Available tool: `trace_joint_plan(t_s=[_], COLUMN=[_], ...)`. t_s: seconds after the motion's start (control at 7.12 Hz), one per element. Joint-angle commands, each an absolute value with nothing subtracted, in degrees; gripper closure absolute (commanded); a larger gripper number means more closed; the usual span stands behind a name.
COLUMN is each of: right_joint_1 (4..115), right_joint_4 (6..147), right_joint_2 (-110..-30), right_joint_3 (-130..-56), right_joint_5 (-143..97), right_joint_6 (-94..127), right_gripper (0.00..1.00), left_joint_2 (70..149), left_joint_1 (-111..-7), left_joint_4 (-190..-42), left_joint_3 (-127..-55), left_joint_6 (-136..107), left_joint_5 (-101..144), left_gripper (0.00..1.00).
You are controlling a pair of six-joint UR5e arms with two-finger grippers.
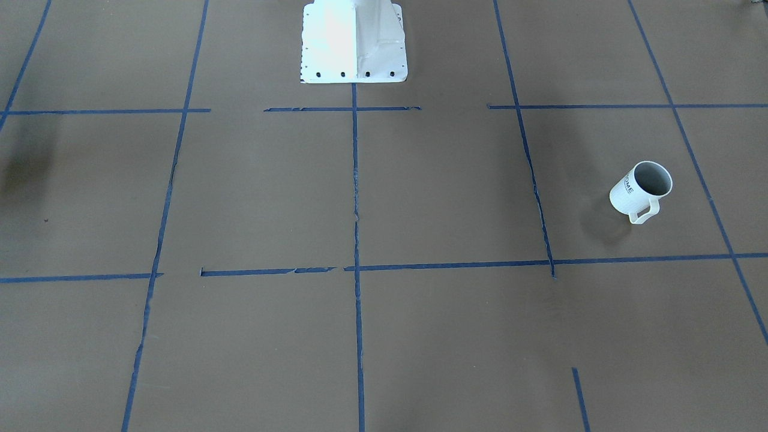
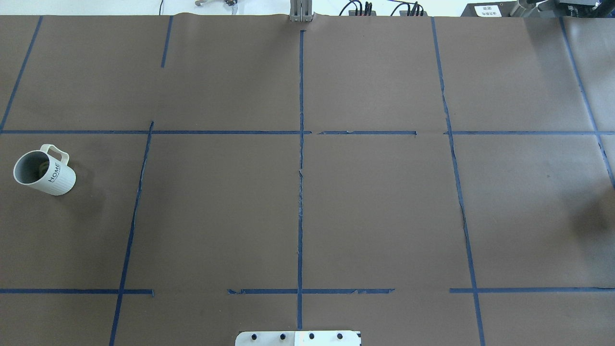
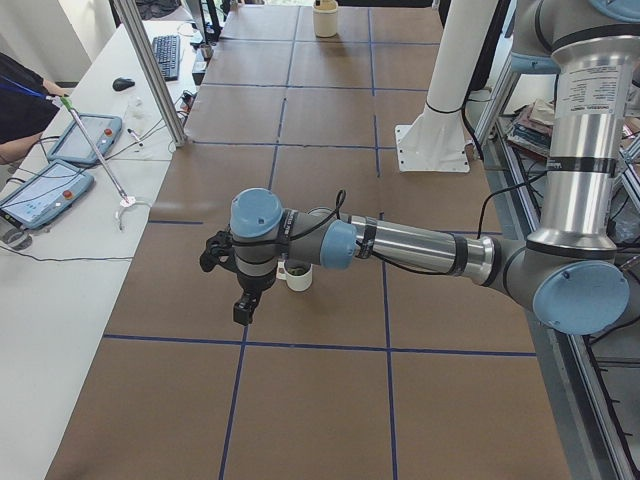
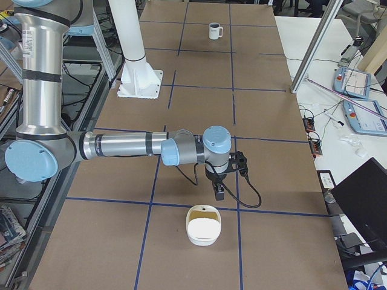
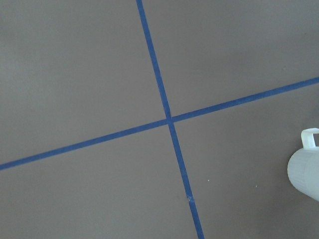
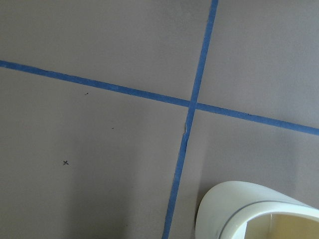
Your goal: Left arm hands cup to right arm to dump lemon
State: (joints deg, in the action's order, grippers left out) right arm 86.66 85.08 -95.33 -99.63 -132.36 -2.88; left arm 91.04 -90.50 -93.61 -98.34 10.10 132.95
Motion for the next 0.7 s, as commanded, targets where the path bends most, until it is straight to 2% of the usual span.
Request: trace_joint_plan(t_s=[0.0,0.28,0.56], right_joint_1=[86.66,86.66,86.66], right_joint_4=[85.08,85.08,85.08], right_joint_2=[-95.19,-95.19,-95.27], right_joint_3=[-99.67,-99.76,-99.67], right_joint_5=[-132.36,-132.36,-132.36], right_joint_6=[-2.81,-2.90,-2.90], right_gripper=[0.00,0.00,0.00], left_joint_2=[89.22,85.61,85.25], left_joint_1=[-85.30,-76.59,-70.08], left_joint_4=[-101.48,-116.39,-120.41], left_joint_3=[-97.91,-97.73,-97.65], left_joint_6=[-2.35,-27.90,-39.51], left_joint_5=[132.63,132.28,131.32], left_gripper=[0.00,0.03,0.16])
